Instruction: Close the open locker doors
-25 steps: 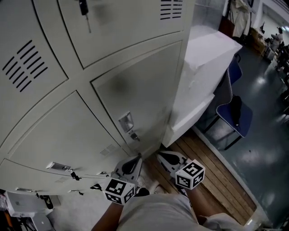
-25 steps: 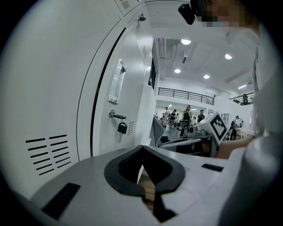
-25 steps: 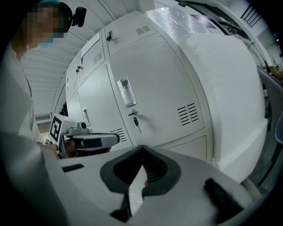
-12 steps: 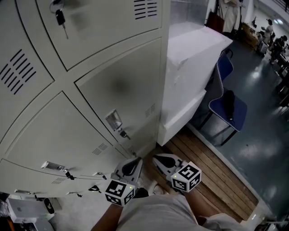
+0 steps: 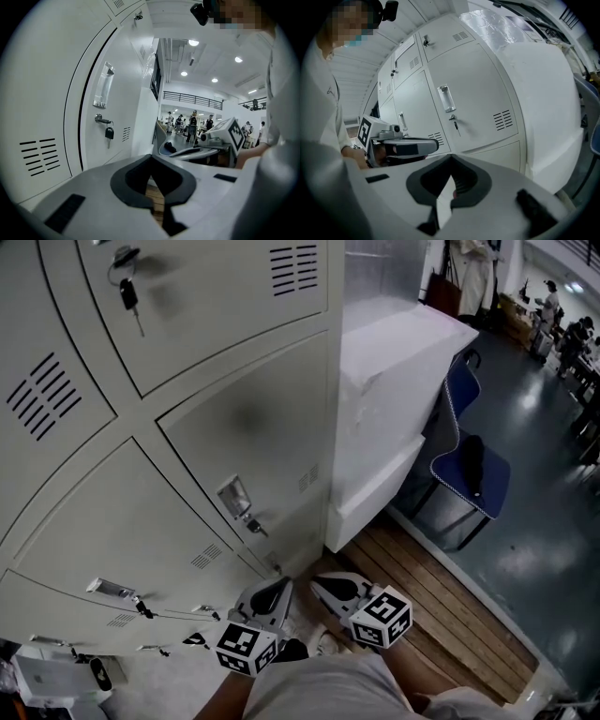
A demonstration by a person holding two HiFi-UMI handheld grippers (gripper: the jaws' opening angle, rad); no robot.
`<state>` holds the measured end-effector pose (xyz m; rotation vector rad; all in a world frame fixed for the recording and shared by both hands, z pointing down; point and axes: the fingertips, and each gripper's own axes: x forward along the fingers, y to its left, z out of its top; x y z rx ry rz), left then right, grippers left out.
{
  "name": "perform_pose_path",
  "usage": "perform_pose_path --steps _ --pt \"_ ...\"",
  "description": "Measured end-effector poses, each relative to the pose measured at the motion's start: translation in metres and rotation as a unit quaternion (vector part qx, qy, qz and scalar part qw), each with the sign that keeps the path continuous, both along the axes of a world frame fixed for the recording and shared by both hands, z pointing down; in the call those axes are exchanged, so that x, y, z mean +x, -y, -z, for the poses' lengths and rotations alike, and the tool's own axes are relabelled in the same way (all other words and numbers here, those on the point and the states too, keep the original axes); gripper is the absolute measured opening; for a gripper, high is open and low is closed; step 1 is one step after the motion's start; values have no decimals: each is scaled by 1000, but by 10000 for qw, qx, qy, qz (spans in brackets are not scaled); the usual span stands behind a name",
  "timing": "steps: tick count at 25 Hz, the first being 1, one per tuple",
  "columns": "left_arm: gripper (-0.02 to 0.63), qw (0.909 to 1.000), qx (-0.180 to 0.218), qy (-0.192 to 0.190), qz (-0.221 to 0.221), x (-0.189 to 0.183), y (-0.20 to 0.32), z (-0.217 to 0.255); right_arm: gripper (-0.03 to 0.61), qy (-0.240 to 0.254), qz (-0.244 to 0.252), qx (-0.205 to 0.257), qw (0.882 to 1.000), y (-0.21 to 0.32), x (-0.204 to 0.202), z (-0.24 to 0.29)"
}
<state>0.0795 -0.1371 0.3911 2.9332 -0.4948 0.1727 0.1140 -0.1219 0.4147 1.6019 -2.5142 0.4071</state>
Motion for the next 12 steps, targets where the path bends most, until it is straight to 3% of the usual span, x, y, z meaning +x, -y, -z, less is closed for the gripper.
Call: perform_pose_path --steps 12 --pt "15 9999 46 -84 54 -3 1 7 28 -57 54 62 10000 -2 -9 4"
